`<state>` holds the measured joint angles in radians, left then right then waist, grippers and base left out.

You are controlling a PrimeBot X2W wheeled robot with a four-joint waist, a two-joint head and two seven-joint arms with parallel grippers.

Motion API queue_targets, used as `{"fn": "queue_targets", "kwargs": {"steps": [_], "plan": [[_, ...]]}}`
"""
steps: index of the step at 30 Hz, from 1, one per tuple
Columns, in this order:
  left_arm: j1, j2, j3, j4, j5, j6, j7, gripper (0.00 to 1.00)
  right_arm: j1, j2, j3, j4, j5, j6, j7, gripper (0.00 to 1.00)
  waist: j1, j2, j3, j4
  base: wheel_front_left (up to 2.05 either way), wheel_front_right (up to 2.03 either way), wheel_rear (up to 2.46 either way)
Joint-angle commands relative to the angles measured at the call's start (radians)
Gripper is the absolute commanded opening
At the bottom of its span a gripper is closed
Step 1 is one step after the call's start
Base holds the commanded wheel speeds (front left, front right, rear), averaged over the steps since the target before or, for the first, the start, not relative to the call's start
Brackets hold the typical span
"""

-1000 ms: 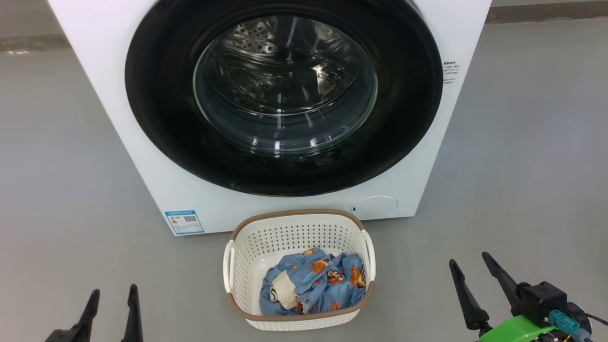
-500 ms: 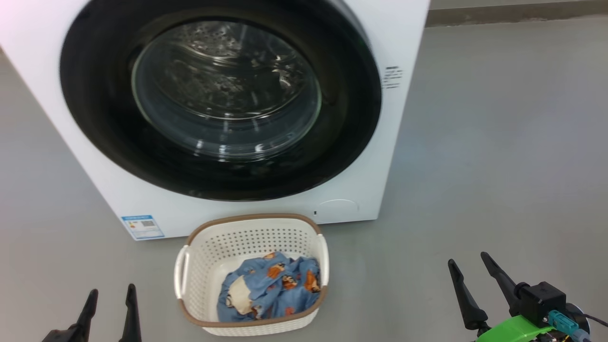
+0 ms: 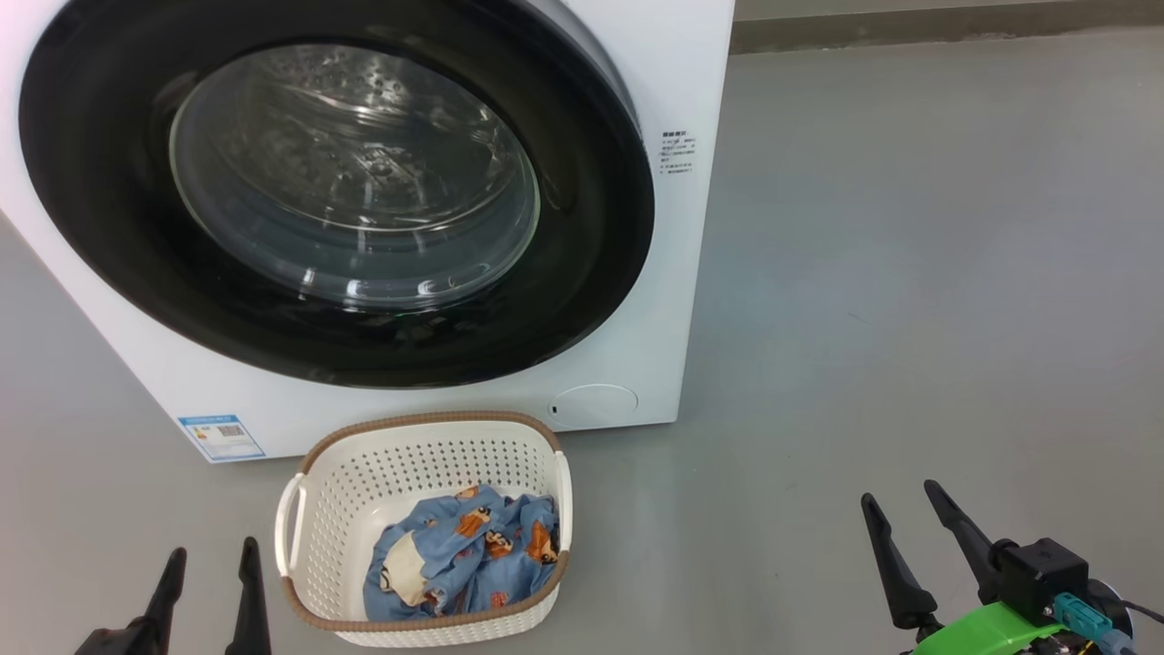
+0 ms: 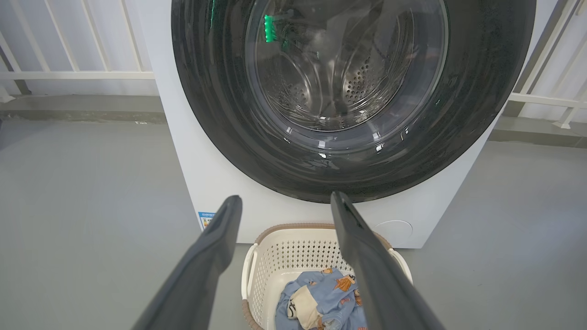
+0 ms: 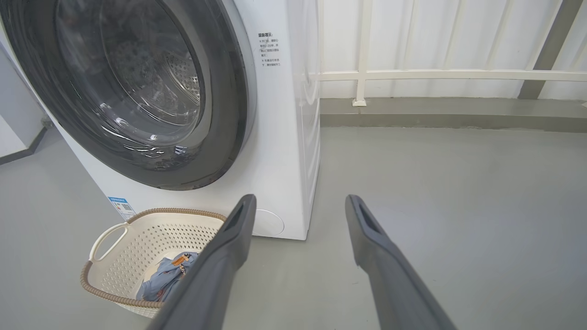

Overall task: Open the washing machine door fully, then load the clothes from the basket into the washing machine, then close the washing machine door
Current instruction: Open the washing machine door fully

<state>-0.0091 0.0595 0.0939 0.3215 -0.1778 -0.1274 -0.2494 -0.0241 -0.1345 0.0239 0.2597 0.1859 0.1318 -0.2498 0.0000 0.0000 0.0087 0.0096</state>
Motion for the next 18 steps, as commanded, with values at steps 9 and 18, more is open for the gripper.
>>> {"fn": "queue_targets", "kwargs": {"steps": [9,18], "plan": [[-0.025,0.018,0.030,-0.025,0.000,-0.003,-0.012,1.00,-0.028,-0.008,0.025,-0.030,-0.008,-0.001,-0.012,1.00,0.0000,0.0000,0.002,0.005,0.00,0.00,0.00],[-0.024,0.015,0.027,-0.023,-0.002,-0.003,-0.012,1.00,-0.029,-0.012,0.037,-0.026,0.015,-0.001,-0.012,0.00,0.0000,0.0000,0.004,0.008,0.00,0.00,0.00]]}}
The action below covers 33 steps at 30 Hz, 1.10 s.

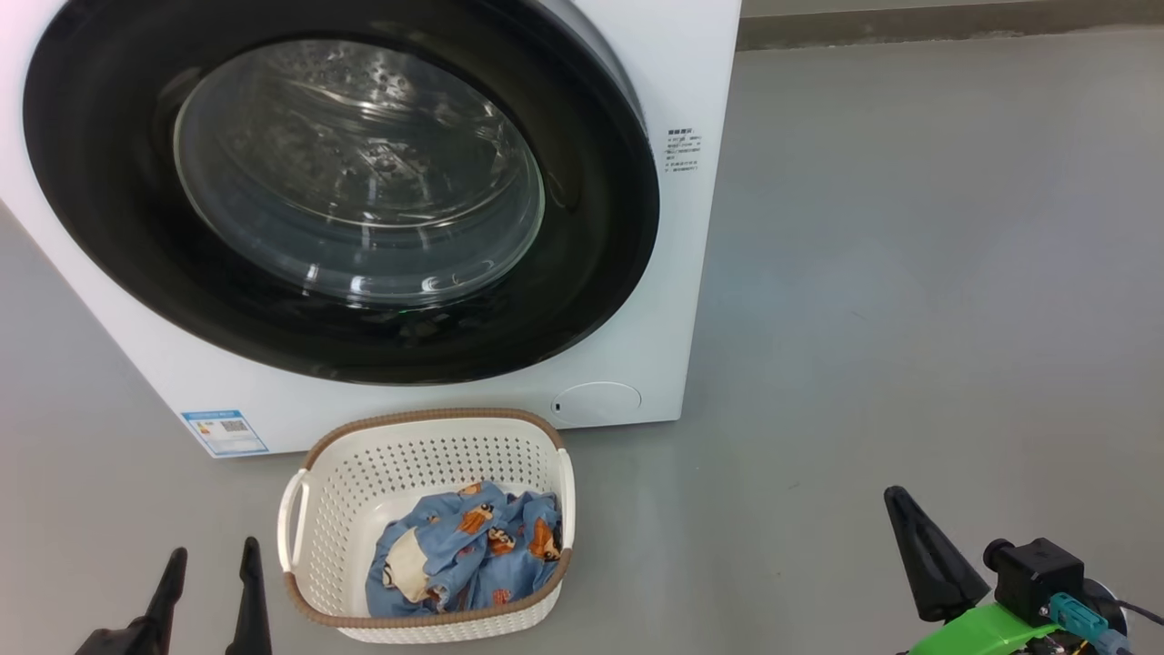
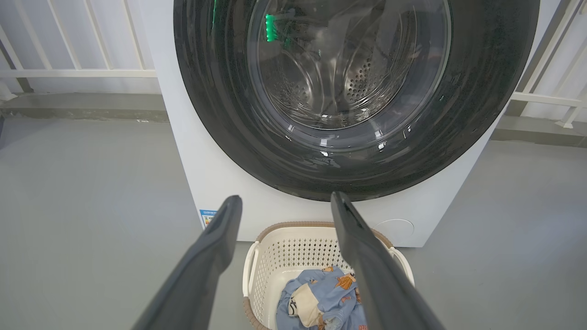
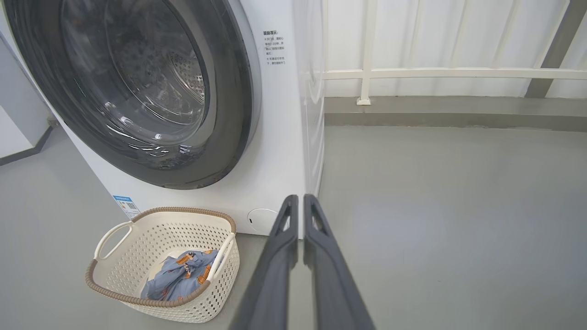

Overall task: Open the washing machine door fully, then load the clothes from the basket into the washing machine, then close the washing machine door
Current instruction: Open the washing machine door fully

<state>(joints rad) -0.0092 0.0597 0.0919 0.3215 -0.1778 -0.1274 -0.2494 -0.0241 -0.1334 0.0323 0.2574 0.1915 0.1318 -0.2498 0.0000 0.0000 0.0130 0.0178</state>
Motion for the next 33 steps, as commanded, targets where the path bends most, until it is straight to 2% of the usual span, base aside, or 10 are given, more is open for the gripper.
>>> {"fn": "queue_targets", "kwargs": {"steps": [1,8,14,21,25,30,31,33], "plan": [[-0.024,0.014,0.029,-0.023,-0.003,-0.003,-0.012,1.00,-0.029,-0.013,0.029,-0.024,0.011,-0.001,-0.012,0.00,0.0000,0.0000,0.000,0.000,0.00,0.00,0.00],[-0.027,0.014,0.027,-0.022,-0.004,-0.003,-0.012,1.00,-0.032,-0.012,0.032,-0.027,0.027,-0.001,-0.012,0.00,0.0000,0.0000,0.002,0.002,0.00,0.00,0.00],[-0.023,0.013,0.027,-0.023,-0.008,-0.003,-0.012,1.00,-0.032,0.031,-0.037,-0.010,0.159,-0.001,-0.012,0.00,0.0000,0.0000,0.003,0.006,0.00,0.00,0.00],[-0.013,0.007,0.024,-0.026,-0.015,-0.003,-0.012,1.00,-0.047,0.069,-0.139,0.052,0.495,-0.001,-0.012,0.00,0.0000,0.0000,0.004,0.014,0.00,0.00,0.00],[-0.002,0.002,0.027,-0.035,-0.023,-0.003,-0.012,1.00,-0.062,0.071,-0.142,0.099,0.735,-0.001,-0.012,0.00,0.0000,0.0000,0.006,0.019,0.00,0.00,0.00],[0.004,-0.001,0.017,-0.040,-0.028,-0.003,-0.012,1.00,-0.067,0.025,-0.127,0.116,1.047,-0.001,-0.010,0.00,0.0000,0.0000,0.013,0.032,0.00,0.00,0.00],[0.004,-0.001,0.017,-0.040,-0.028,-0.003,-0.012,1.00,-0.067,0.025,-0.127,0.116,1.047,-0.001,-0.010,0.00,0.0000,0.0000,0.013,0.032,0.00,0.00,0.00],[0.002,-0.002,0.015,-0.043,-0.031,-0.003,-0.012,1.00,-0.067,-0.002,-0.127,0.111,1.165,-0.001,0.011,0.00,0.0000,0.0000,0.022,0.035,0.00,0.00,0.00]]}}
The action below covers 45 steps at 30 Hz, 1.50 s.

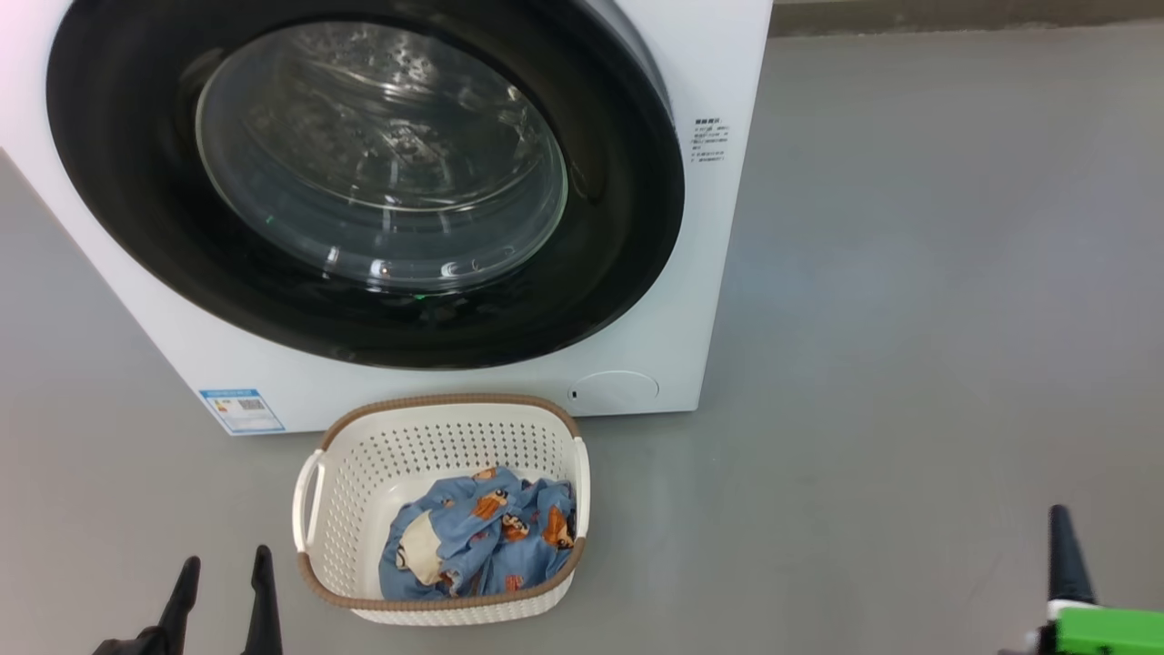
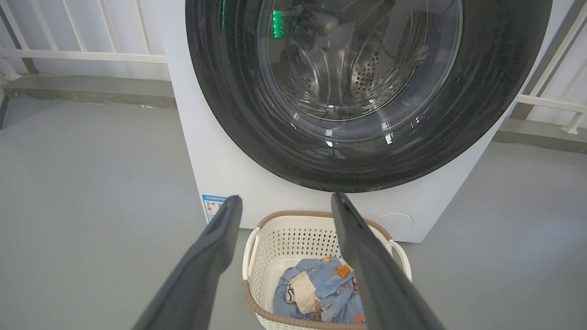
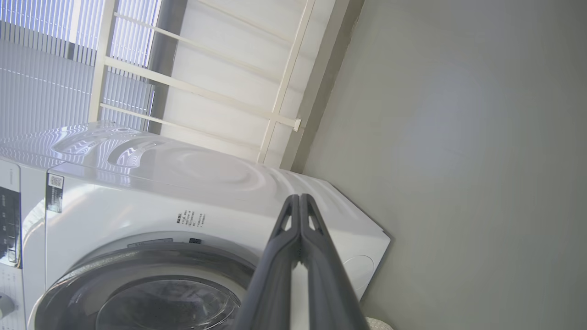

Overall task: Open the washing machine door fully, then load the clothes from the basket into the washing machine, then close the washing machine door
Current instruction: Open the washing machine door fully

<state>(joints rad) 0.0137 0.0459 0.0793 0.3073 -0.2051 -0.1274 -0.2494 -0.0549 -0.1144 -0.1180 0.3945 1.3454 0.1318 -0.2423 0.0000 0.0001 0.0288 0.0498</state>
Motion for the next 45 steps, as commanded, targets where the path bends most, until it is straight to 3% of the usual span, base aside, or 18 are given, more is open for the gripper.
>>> {"fn": "queue_targets", "kwargs": {"steps": [1,4,9,23,34,45], "plan": [[-0.024,0.013,0.027,-0.031,-0.004,-0.003,-0.012,1.00,-0.039,-0.032,0.014,-0.031,0.066,-0.001,0.017,0.00,0.0000,-0.0001,0.014,0.005,0.00,0.00,0.00],[-0.036,0.016,0.024,-0.046,-0.006,-0.003,-0.012,1.00,-0.053,-0.059,-0.040,-0.048,0.210,-0.001,0.073,0.00,0.0000,-0.0001,0.043,0.008,0.00,0.00,0.00],[-0.053,0.022,0.017,-0.062,-0.009,-0.003,-0.012,1.00,-0.106,-0.109,-0.147,-0.029,0.317,-0.001,0.152,0.00,0.0000,-0.0001,0.107,0.009,0.00,0.00,0.00],[-0.119,0.047,-0.009,-0.100,-0.020,-0.003,-0.012,1.00,-0.343,-0.202,-0.256,-0.016,0.364,-0.001,0.471,0.00,0.0000,-0.0001,0.297,0.030,0.00,0.00,0.00],[-0.146,0.058,-0.012,-0.124,-0.024,-0.003,-0.012,1.00,-0.595,-0.191,-0.171,-0.067,0.313,-0.001,0.661,0.00,0.0000,-0.0001,0.417,0.030,0.00,0.00,0.00],[-0.156,0.056,-0.008,-0.132,-0.020,-0.003,-0.012,1.00,-0.797,-0.177,-0.066,-0.064,0.253,-0.001,0.757,0.00,0.0000,-0.0001,0.470,0.061,0.00,0.00,0.00]]}}
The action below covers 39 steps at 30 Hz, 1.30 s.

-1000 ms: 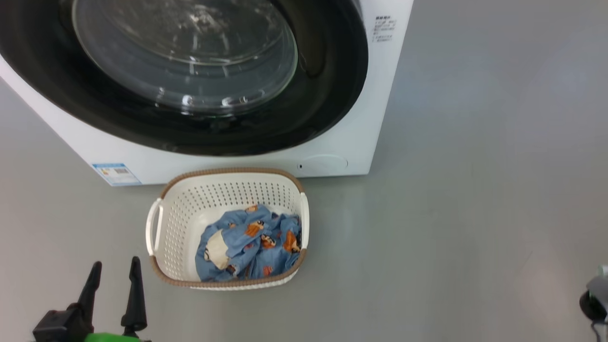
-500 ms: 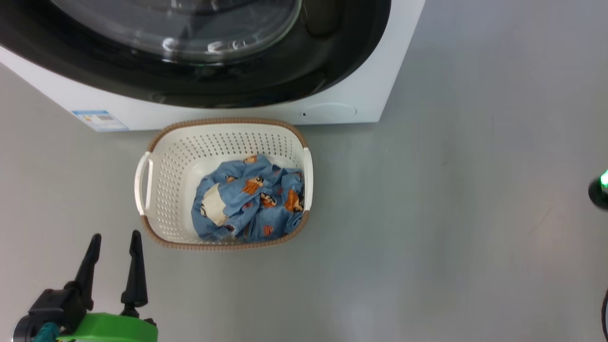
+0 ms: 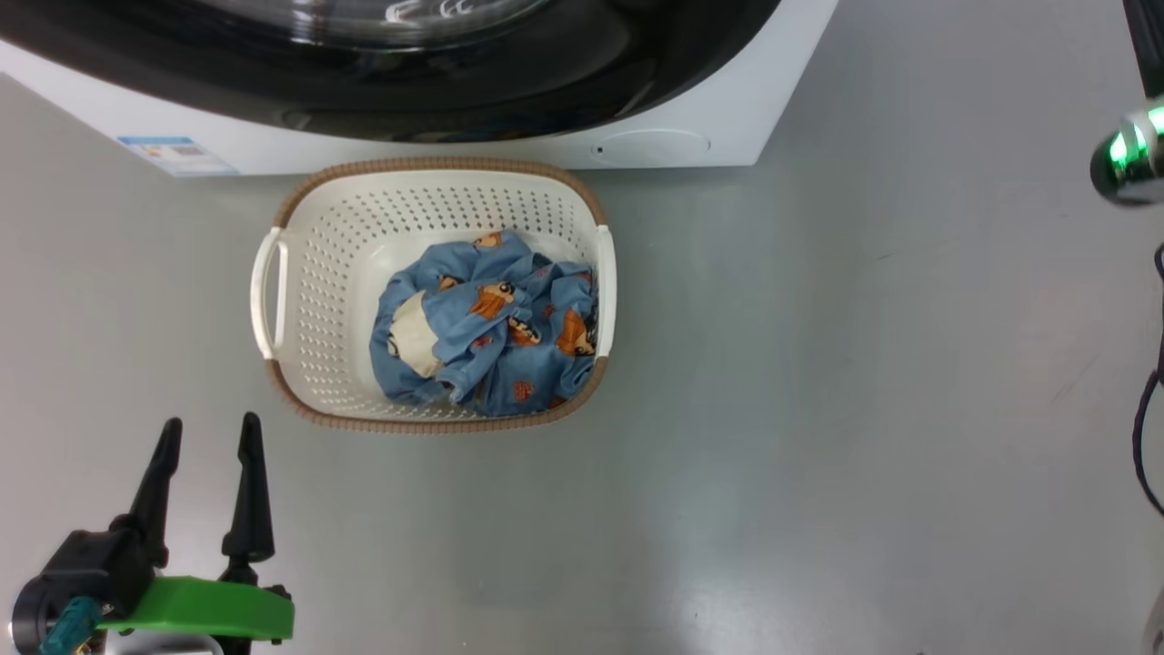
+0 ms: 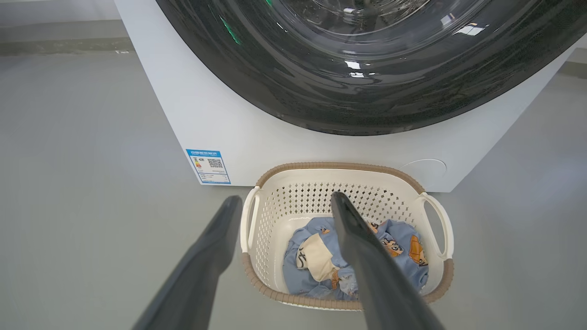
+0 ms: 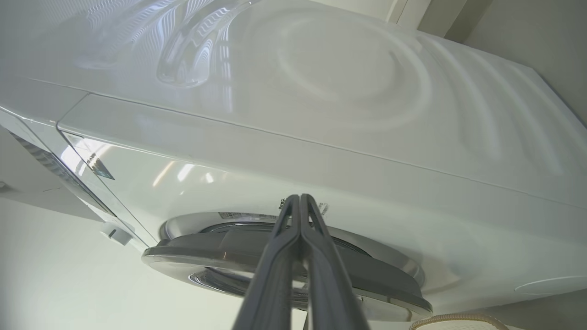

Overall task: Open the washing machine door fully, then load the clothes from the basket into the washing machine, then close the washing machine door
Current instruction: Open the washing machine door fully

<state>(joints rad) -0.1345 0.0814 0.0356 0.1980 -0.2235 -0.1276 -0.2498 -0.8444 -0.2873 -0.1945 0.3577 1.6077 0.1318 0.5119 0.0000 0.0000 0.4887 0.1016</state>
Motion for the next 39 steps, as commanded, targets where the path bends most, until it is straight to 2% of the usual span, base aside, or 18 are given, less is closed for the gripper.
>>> {"fn": "queue_targets", "kwargs": {"steps": [1,11,26,39], "plan": [[-0.009,0.020,0.037,-0.024,-0.001,-0.003,-0.012,1.00,-0.024,-0.003,0.021,-0.029,-0.016,-0.001,0.009,0.00,0.0000,0.0000,0.016,0.012,0.00,0.00,0.00],[-0.002,0.011,0.042,-0.038,0.010,-0.003,-0.012,1.00,-0.157,0.009,0.094,-0.021,-0.040,-0.001,0.065,0.00,0.0000,0.0000,0.052,0.056,0.00,0.00,0.00],[-0.009,-0.002,0.046,-0.043,0.010,-0.003,-0.012,1.00,-0.266,0.054,0.151,0.004,-0.051,-0.001,0.079,0.00,0.0000,0.0000,0.111,0.109,0.00,0.00,0.00],[-0.009,-0.017,0.041,-0.033,0.005,-0.003,-0.012,1.00,-0.337,0.047,0.193,0.031,-0.065,-0.001,0.098,0.00,0.0000,0.0000,0.107,0.150,0.00,0.00,0.00]]}}
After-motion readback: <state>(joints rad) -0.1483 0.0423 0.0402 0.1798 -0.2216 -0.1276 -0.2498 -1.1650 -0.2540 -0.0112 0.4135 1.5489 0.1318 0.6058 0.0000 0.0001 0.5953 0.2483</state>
